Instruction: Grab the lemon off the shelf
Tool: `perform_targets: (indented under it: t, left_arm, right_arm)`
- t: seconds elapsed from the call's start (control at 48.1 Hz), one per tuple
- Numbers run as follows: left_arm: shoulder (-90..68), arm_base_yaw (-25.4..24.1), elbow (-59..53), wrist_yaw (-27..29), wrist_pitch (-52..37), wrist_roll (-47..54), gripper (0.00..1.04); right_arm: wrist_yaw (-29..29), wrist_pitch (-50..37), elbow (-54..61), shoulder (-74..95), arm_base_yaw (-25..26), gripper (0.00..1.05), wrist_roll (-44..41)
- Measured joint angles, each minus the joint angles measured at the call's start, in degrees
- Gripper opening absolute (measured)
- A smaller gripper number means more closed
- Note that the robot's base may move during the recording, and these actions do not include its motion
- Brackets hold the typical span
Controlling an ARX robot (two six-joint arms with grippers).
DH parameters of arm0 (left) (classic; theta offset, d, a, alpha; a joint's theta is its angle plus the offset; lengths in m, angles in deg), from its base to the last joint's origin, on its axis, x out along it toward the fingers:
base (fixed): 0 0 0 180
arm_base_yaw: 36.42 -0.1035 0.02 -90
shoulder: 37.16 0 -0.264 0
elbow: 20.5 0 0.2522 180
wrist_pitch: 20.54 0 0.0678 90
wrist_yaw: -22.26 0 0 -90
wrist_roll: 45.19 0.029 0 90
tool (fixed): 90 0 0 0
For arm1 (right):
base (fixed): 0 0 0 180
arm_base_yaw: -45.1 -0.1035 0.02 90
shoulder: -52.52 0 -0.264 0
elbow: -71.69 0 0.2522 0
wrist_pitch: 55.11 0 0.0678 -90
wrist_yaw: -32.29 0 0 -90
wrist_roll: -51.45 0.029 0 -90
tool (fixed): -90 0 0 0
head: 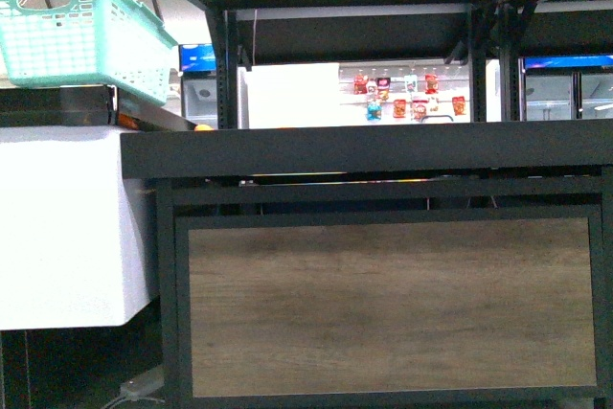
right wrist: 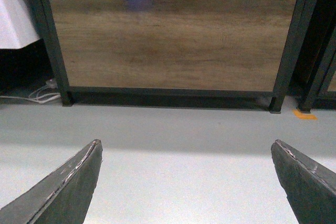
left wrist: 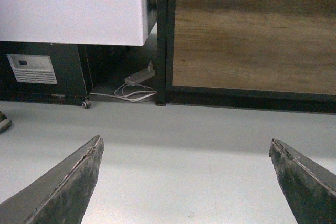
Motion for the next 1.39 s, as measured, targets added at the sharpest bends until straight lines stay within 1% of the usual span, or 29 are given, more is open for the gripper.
perform_targets:
  t: [1.394]
  left_arm:
    - [0.0, 0.0, 0.0, 0.0, 0.0, 0.0, 0.97]
  right_arm:
    - [0.0, 0.0, 0.0, 0.0, 0.0, 0.97, 0.0]
